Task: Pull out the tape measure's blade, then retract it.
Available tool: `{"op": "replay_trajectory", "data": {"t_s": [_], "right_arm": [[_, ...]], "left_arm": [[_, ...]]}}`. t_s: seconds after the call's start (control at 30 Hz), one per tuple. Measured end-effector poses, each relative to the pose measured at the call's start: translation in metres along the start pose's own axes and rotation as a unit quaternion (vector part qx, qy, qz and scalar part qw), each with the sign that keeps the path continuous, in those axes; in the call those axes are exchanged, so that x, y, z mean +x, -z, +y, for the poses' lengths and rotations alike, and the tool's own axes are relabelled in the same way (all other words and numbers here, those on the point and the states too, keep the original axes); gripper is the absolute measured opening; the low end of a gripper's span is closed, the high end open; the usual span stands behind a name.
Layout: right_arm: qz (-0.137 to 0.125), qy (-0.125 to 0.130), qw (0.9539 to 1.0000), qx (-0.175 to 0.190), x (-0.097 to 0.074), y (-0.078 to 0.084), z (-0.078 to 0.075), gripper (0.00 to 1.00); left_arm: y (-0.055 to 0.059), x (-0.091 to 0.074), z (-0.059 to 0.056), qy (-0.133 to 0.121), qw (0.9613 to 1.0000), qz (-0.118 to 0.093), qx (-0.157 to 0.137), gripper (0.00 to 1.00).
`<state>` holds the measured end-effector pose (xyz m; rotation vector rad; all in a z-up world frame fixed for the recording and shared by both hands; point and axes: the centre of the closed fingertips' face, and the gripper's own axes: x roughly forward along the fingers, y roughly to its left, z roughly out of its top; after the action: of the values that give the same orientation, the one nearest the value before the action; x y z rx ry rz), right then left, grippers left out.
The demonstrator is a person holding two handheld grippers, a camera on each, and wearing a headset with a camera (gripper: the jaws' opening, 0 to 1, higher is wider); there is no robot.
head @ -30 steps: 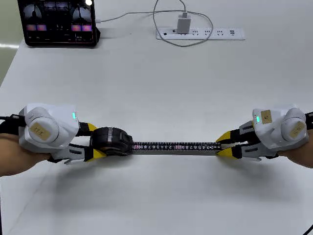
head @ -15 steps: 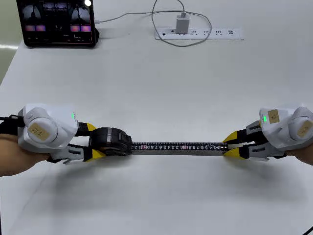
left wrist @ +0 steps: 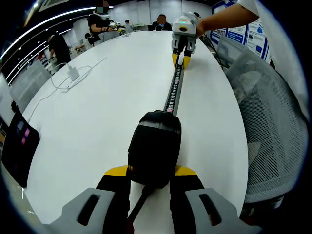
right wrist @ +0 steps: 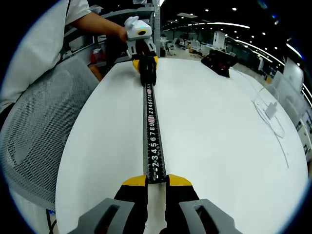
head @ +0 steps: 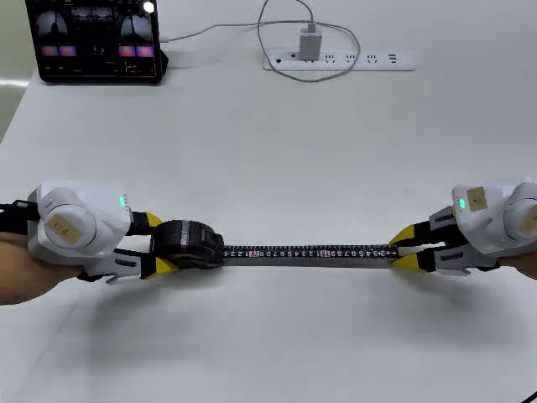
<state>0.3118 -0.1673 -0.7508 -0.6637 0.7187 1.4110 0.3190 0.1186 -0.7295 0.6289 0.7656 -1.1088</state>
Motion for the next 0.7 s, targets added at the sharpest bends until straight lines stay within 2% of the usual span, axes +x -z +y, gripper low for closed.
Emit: {"op": "replay_trajectory", "data": {"t_s": [0.7], "right_arm": [[0.005,0.014,0.9999,0.007,0.0006,-0.0001,-0.003,0.11]], "left_arm": [[-0.0013,0.0005,0.0001,-0.002,1.0,-0.001,0.003,0.27]]}}
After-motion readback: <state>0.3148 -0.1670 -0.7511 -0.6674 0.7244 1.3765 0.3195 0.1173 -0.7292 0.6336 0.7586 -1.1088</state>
